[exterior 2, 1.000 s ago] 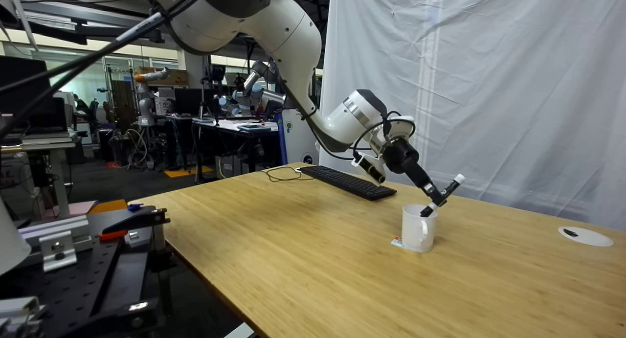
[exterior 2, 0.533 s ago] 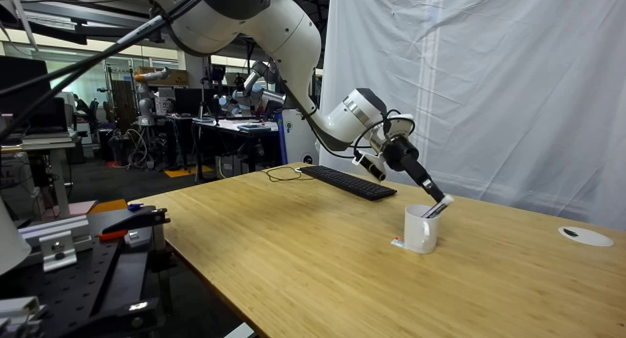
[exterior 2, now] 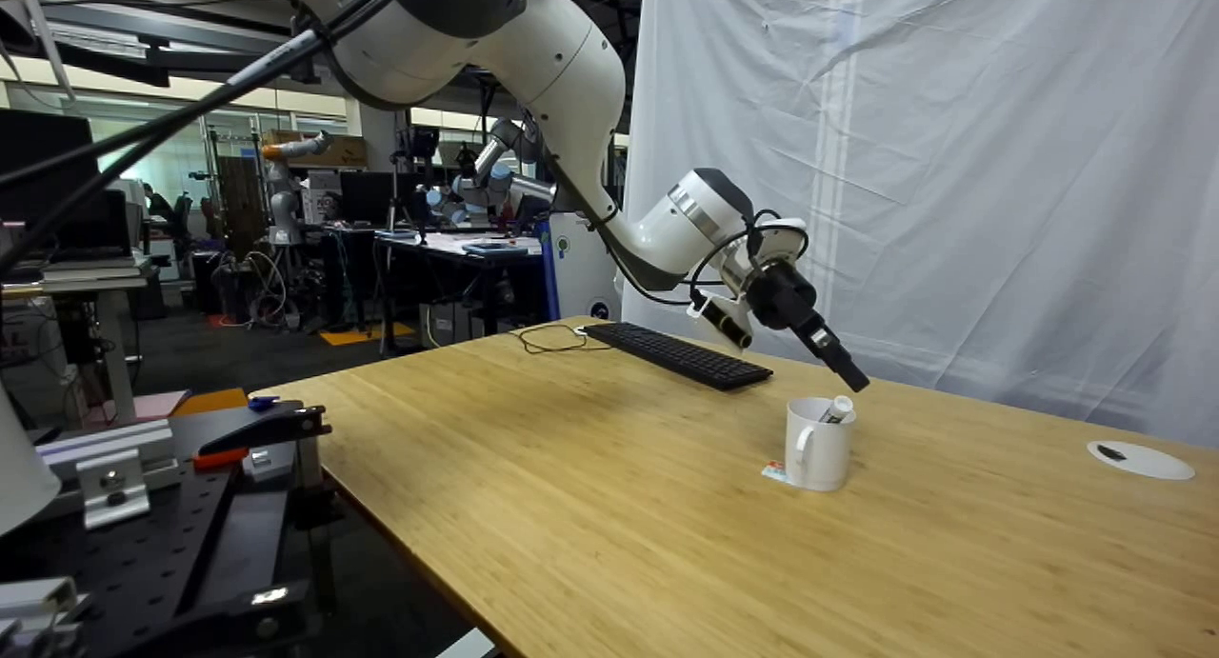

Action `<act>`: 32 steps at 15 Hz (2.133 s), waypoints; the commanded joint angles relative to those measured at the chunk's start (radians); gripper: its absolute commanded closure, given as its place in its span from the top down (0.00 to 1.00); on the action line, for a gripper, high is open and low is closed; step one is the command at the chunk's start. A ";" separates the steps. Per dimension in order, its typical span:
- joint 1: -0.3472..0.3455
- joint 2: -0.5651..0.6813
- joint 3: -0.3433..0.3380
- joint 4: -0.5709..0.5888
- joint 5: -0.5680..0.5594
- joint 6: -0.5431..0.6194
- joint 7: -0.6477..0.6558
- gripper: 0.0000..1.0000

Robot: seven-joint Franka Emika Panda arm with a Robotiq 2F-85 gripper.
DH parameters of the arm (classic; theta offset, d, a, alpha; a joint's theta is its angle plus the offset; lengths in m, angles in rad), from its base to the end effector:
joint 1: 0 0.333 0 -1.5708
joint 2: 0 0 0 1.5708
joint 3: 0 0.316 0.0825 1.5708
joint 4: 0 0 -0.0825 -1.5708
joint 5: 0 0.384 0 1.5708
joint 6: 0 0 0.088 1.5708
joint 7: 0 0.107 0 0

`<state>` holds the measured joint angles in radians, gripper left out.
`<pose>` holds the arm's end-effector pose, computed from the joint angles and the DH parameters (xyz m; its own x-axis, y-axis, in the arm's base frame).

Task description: Place the black marker inside the white mug

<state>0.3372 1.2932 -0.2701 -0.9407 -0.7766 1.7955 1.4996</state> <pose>0.7398 0.0663 0.0854 0.6106 -0.3987 0.6842 -0.7916 -0.2844 0.5408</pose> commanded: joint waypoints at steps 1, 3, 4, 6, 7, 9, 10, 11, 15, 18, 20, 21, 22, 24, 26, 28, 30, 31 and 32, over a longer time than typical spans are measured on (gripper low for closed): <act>-0.015 -0.049 0.021 -0.029 -0.003 0.071 -0.061 1.00; -0.030 -0.113 0.045 -0.087 0.003 0.182 -0.114 1.00; -0.033 -0.141 0.050 -0.108 0.003 0.223 -0.145 1.00; -0.045 -0.206 0.064 -0.169 0.000 0.330 -0.201 1.00; -0.053 -0.244 0.073 -0.209 -0.002 0.384 -0.230 1.00; -0.070 -0.314 0.091 -0.298 -0.005 0.485 -0.289 1.00; -0.078 -0.346 0.098 -0.345 0.001 0.534 -0.320 1.00; -0.087 -0.378 0.106 -0.393 0.003 0.582 -0.351 1.00; -0.130 -0.505 0.140 -0.602 0.023 0.766 -0.486 1.00; -0.172 -0.613 0.166 -0.773 0.057 0.885 -0.628 1.00; -0.207 -0.682 0.191 -0.882 0.112 0.942 -0.760 1.00; -0.256 -0.715 0.242 -0.929 0.117 0.947 -0.817 1.00; -0.264 -0.745 0.247 -0.974 0.179 0.954 -0.911 1.00; -0.343 -0.792 0.336 -1.045 0.246 0.926 -1.059 1.00; -0.409 -0.827 0.415 -1.099 0.323 0.879 -1.209 1.00; -0.470 -0.847 0.486 -1.131 0.404 0.816 -1.360 1.00; -0.517 -0.864 0.540 -1.143 0.485 0.722 -1.506 1.00; -0.537 -0.869 0.560 -1.138 0.521 0.663 -1.571 1.00; -0.552 -0.874 0.575 -1.128 0.556 0.594 -1.630 1.00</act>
<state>-0.1469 0.4584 0.2367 -2.0623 -0.3083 2.5278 0.0348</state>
